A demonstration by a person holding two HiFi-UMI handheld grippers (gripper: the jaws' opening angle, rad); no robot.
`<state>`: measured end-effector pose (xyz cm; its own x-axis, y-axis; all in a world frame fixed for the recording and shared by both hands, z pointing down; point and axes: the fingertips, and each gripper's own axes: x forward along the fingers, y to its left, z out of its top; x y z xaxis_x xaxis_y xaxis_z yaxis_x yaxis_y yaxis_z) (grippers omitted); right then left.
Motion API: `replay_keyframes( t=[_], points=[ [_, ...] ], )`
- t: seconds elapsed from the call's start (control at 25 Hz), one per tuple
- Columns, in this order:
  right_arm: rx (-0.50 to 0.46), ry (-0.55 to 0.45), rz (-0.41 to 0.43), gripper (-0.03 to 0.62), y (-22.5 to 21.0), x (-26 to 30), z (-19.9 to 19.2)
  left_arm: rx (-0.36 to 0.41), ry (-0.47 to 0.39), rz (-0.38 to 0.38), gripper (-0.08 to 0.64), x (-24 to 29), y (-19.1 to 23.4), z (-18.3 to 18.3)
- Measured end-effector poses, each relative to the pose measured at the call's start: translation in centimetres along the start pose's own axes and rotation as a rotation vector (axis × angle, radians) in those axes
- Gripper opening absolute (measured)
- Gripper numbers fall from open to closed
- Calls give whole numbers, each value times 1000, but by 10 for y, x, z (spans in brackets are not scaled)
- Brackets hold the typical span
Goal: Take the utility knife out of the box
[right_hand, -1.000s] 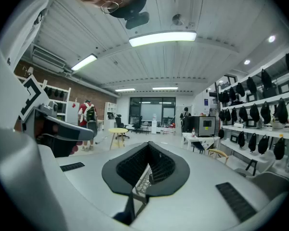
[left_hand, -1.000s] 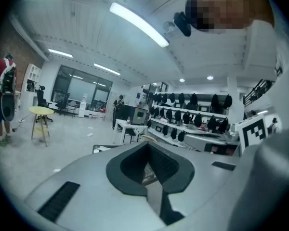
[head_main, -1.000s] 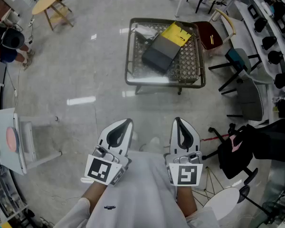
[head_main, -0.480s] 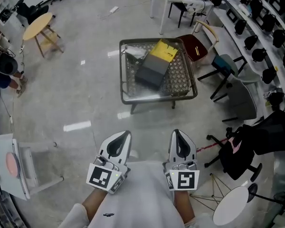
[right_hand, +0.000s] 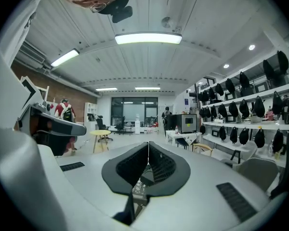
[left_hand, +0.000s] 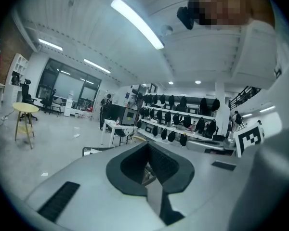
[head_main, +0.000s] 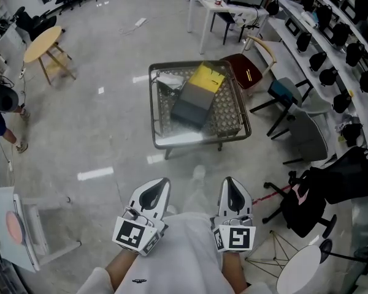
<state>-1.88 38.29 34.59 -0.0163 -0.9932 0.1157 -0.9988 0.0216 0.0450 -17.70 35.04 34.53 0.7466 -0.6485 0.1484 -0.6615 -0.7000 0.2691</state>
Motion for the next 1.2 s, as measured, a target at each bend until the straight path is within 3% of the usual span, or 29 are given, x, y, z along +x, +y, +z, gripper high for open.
replay_keyframes(
  t=[0.64,0.96,1.2],
  points=[
    [-1,18,93,-5,-86,193,16,1,6,80,3,177,66,58],
    [14,27,202,-5,-142,298,26,2,14,128,3,286,90,87],
    [35,1,265,-5,-164,356,33,1,23,194,3,331,110,96]
  ],
)
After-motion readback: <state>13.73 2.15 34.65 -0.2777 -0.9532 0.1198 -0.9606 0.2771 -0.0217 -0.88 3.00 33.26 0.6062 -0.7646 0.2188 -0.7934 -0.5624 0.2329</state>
